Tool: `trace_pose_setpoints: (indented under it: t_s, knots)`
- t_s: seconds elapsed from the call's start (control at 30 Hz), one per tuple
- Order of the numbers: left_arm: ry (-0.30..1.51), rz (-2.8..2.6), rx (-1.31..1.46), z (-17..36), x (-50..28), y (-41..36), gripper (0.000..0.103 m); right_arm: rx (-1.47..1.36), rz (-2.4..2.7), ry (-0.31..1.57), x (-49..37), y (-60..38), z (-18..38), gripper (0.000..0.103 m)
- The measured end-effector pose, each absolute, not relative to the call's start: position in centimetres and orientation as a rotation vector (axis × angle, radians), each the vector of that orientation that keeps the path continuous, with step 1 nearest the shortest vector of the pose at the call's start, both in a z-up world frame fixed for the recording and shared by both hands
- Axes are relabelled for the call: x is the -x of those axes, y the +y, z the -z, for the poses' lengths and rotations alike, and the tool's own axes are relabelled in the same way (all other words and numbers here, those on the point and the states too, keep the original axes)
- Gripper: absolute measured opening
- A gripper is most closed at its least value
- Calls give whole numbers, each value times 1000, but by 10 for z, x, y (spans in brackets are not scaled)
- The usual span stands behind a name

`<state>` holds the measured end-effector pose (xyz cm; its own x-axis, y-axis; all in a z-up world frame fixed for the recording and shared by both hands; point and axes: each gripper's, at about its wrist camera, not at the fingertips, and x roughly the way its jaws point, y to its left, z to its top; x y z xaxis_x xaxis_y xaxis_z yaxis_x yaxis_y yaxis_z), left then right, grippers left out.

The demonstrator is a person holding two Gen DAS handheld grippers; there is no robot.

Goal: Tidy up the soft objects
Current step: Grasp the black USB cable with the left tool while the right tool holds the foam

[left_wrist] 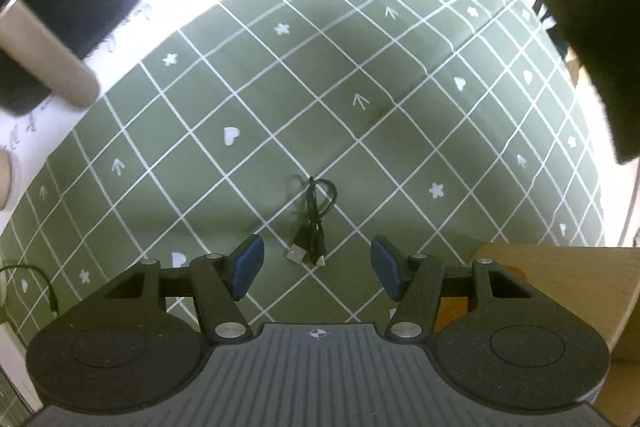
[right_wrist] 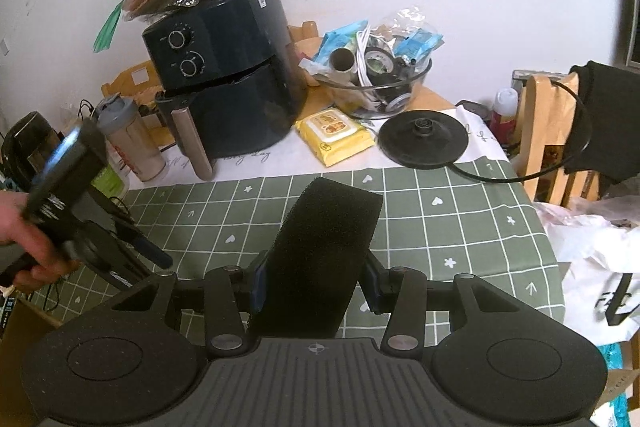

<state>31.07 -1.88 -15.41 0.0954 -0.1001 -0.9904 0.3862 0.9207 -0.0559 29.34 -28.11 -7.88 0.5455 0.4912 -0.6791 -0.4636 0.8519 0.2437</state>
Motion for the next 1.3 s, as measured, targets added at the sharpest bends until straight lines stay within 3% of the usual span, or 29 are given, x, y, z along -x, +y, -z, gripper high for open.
trace_pose_setpoints:
  t_s: [0.17, 0.23, 0.47, 0.63, 0.97, 1.3]
  knots:
    - [1467, 378, -304, 173, -318, -29, 55, -53, -549, 813, -290, -287, 77, 49]
    - [1479, 377, -326, 180, -320, -32, 46, -60, -541, 812, -288, -290, 76, 49]
    - [1490, 374, -371, 198, -326, -40, 37, -72, -507, 810, -282, -299, 75, 49]
    - [1495, 368, -413, 210, -328, -42, 19, -78, -496, 807, -277, -305, 74, 49]
    - [1439, 355, -400, 204, -319, -36, 16, -79, -509, 809, -271, -306, 73, 49]
    - [1237, 273, -281, 138, -304, -17, 16, -49, -569, 806, -273, -285, 65, 49]
